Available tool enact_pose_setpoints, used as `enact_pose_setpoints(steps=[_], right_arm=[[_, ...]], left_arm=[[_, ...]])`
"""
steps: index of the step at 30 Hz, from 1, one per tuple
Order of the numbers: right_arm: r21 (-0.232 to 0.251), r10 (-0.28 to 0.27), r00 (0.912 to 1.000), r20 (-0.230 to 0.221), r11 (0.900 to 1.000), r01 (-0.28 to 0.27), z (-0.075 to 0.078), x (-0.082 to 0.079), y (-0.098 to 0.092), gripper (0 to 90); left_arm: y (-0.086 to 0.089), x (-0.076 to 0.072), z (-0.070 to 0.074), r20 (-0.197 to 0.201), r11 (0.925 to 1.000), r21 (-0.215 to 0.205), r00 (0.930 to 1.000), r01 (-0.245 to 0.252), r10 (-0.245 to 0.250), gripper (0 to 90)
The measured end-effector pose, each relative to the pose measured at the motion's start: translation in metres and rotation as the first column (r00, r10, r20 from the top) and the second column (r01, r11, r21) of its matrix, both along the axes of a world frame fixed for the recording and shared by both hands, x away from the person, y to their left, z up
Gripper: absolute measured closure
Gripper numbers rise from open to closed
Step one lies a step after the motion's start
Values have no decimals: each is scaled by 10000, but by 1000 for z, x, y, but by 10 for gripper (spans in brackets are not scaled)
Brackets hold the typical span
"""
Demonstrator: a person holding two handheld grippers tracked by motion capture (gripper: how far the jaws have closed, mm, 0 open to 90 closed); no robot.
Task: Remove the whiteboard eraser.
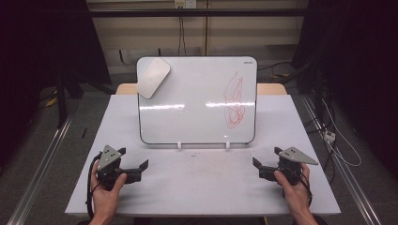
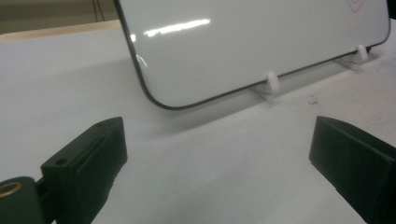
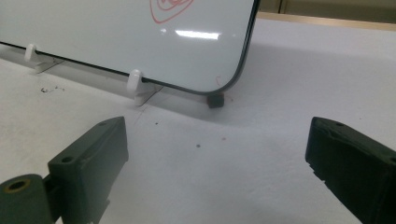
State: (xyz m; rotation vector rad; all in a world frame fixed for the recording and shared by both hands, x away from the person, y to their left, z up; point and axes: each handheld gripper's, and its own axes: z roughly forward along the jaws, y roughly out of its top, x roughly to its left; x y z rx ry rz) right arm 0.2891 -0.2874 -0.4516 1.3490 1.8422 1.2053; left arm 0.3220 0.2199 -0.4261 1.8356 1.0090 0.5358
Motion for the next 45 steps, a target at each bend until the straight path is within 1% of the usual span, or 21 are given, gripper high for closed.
enact_pose_setpoints(steps=[2, 3, 7, 11, 12, 13, 16, 17, 19, 20, 22, 23, 24, 25, 28, 31, 34, 37, 39, 42, 45], right_arm=[[-19, 21, 10000, -23, 10000, -21, 0, 0, -1, 59], [4, -4, 10000, -41, 10000, 4, -1, 1, -1, 58], [14, -13, 10000, -40, 10000, 13, -1, 1, -2, 58], [22, 40, 10000, -81, 10000, -40, -1, 1, -1, 58], [16, 63, 9999, -82, 10000, -63, -1, 2, 0, 58], [16, 63, 9999, -82, 10000, -63, -1, 2, 0, 58], [34, 77, 9999, -97, 10000, -76, -1, 2, 0, 56], [36, 91, 9999, -94, 10000, -91, -1, 2, 0, 56], [40, 90, 9999, -96, 10000, -89, -1, 2, 0, 56], [45, 106, 9999, -95, 9999, -105, -1, 2, 0, 56], [40, 100, 9999, -115, 9999, -99, -1, 2, 0, 56], [40, 100, 9999, -115, 9999, -99, -1, 2, 0, 56], [40, 102, 9999, -104, 9999, -102, -1, 2, 0, 56], [43, 126, 9999, -108, 9999, -126, -1, 2, 0, 56], [70, 114, 9999, -127, 9999, -113, -1, 2, 0, 56], [66, 122, 9999, -114, 9999, -122, -1, 2, 0, 56], [47, 144, 9998, -131, 9999, -144, -1, 3, 1, 56], [61, 156, 9998, -143, 9999, -155, -2, 3, 1, 56], [79, 154, 9998, -152, 9999, -153, -2, 3, 1, 56], [29, 196, 9997, -156, 9998, -196, -1, 3, 2, 57], [33, 230, 9996, -149, 9997, -229, -1, 3, 2, 57]], left_arm=[[-1, 0, 1, 24, 10000, 39, 10000, 34, -34, 42], [-2, 1, 1, 132, 9998, 195, 9999, -5, 3, 43], [-2, 3, 2, 67, 9996, 251, 9999, -88, 87, 43], [-4, 6, 4, 127, 9991, 368, 9997, -215, 210, 56], [-4, 8, 5, 153, 9991, 382, 9997, -196, 190, 59], [-4, 10, 6, 97, 9997, 226, 9999, -99, 97, 59], [-5, 16, 12, 127, 9998, 178, 9999, -83, 81, 62], [-6, 18, 15, 71, 9996, 278, 10000, -18, 16, 62], [-7, 21, 19, 191, 9991, 422, 9998, 81, -90, 62], [-8, 21, 21, 227, 9989, 458, 9997, 76, -87, 62], [-8, 23, 24, 243, 9983, 494, 9992, 299, -311, 55], [-8, 23, 25, 293, 9978, 601, 9991, 293, -311, 55], [-9, 24, 27, 356, 9979, 570, 9988, 307, -328, 54], [-10, 27, 30, 369, 9961, 804, 9986, 355, -386, 56], [-13, 31, 35, 538, 9961, 824, 9979, 325, -370, 61], [-18, 42, 46, 764, 9940, 1040, 9962, 326, -407, 64], [-19, 48, 51, 847, 9945, 972, 9953, 379, -462, 63], [-21, 57, 59, 1050, 9928, 1160, 9935, 313, -436, 71], [-23, 64, 66, 1093, 9927, 1168, 9931, 297, -425, 73], [-27, 74, 76, 1475, 9869, 1601, 9881, 197, -436, 85], [-32, 87, 89, 1702, 9889, 1469, 9843, 208, -460, 84]])
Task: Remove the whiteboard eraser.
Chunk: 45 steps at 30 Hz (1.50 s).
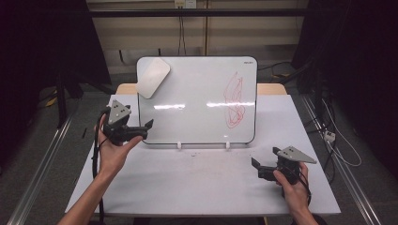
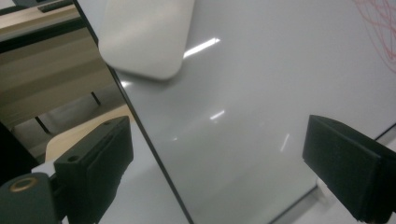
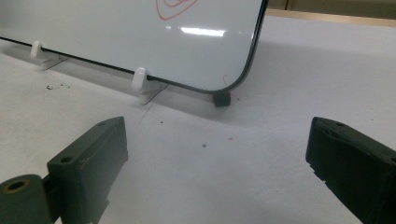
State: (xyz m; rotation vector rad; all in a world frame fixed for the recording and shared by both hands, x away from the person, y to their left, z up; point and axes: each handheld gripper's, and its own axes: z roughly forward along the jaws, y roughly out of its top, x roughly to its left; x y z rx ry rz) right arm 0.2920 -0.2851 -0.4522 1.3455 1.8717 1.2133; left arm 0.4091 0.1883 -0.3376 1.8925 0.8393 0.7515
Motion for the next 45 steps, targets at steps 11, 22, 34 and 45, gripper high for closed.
enact_pose_setpoints(steps=[11, 22, 34, 45], right_arm=[[-22, 44, 10000, -30, 10000, -44, 0, 1, 1, 57], [11, 95, 10000, -17, 10000, -95, -1, 1, 1, 56], [31, 217, 9998, -11, 9998, -217, -1, 1, 2, 55], [46, 237, 9997, -39, 9997, -236, -1, 1, 1, 55]], left_arm=[[-9, 19, 28, 805, 9979, 594, 9966, -242, 194, 80], [-23, 49, 37, 976, 9966, 799, 9951, -200, 122, 58], [-35, 79, 45, 936, 9883, 1475, 9953, -381, 244, 124], [-40, 93, 39, 764, 9797, 1938, 9964, -503, 360, 172]])
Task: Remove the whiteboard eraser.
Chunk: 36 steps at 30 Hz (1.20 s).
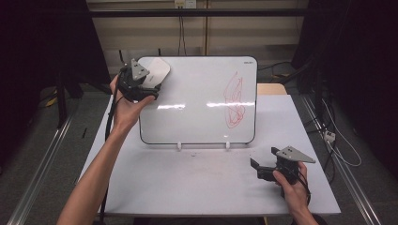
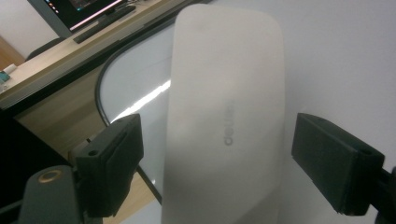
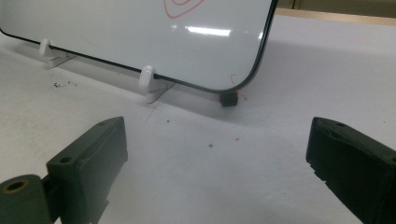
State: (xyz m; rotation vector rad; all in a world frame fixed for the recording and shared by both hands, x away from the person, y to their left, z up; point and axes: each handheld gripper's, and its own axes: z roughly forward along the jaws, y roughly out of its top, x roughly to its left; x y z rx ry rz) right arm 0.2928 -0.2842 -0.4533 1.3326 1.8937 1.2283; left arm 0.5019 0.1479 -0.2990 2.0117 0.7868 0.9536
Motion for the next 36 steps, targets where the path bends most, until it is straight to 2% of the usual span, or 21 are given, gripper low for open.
enact_pose_setpoints(steps=[2, 5, 7, 12, 15, 24, 27, 36], right_arm=[[3, 2, 10000, 1, 10000, -2, 0, 0, 0, 56], [10, 24, 10000, -17, 10000, -24, 0, 0, 1, 55], [-11, 73, 10000, -9, 10000, -73, 0, 0, 2, 55], [0, 67, 10000, -19, 10000, -67, 0, 0, 2, 55], [-13, 78, 10000, -3, 10000, -78, 0, 0, 1, 56], [-3, 81, 10000, -15, 10000, -81, 0, 0, 2, 55], [-8, 78, 10000, -25, 10000, -78, 0, 0, 2, 55], [17, 58, 10000, -41, 10000, -58, 0, 1, 2, 55]], left_arm=[[-3, 1, -1, 66, 9996, 268, 10000, 1, -3, 193], [-8, 3, -2, 117, 9992, 400, 9999, -18, 13, 224], [-11, 4, -2, 241, 9974, 713, 9997, -50, 32, 238], [-16, 7, -5, 208, 9954, 945, 9997, -130, 110, 260], [-16, 8, -6, 260, 9951, 965, 9995, -219, 194, 304], [-15, 8, -6, 229, 9960, 866, 9995, -227, 207, 310], [-14, 8, -4, 101, 9972, 735, 9999, -146, 139, 312], [-12, 9, -1, -96, 9974, 713, 9999, -60, 67, 313]])
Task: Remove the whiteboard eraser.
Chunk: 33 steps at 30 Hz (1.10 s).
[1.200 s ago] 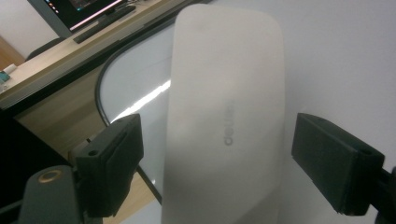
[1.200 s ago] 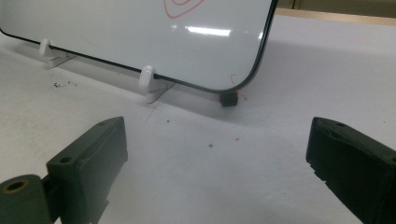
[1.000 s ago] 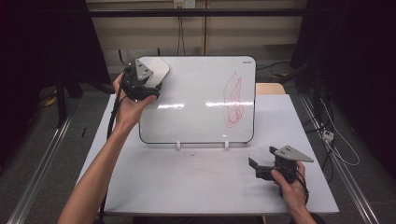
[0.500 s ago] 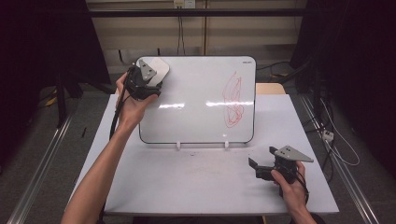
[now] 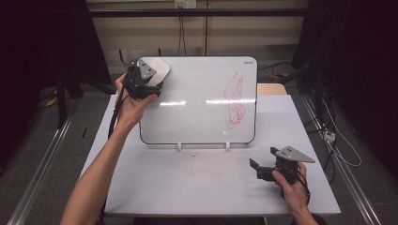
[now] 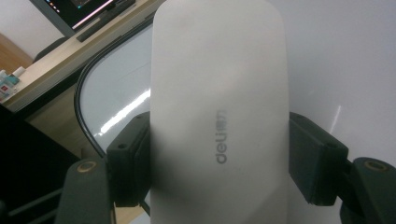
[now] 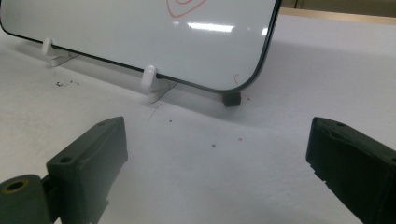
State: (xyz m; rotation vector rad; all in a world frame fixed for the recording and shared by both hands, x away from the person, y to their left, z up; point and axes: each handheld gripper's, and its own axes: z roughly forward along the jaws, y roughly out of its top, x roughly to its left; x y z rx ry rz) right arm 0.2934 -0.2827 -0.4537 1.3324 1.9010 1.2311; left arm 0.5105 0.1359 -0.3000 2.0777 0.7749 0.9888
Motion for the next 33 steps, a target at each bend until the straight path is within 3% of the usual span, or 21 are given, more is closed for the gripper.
enact_pose_setpoints(steps=[9, 13, 29, 33], right_arm=[[-25, 32, 10000, -4, 10000, -32, 0, 0, 0, 55], [-25, 32, 10000, 3, 10000, -32, 0, 0, 1, 55], [-22, 28, 10000, -2, 10000, -28, 0, 0, 1, 55], [-63, 57, 10000, 20, 10000, -56, 0, 1, 1, 55]], left_arm=[[5, 1, 2, -219, 9989, -451, 9997, 133, -143, 313], [8, 3, 2, -384, 9939, -1098, 9991, 109, -152, 312], [14, 0, 5, -540, 9895, -1403, 9976, 349, -428, 312], [18, -4, 12, -239, 9869, -1581, 9990, 328, -371, 312]])
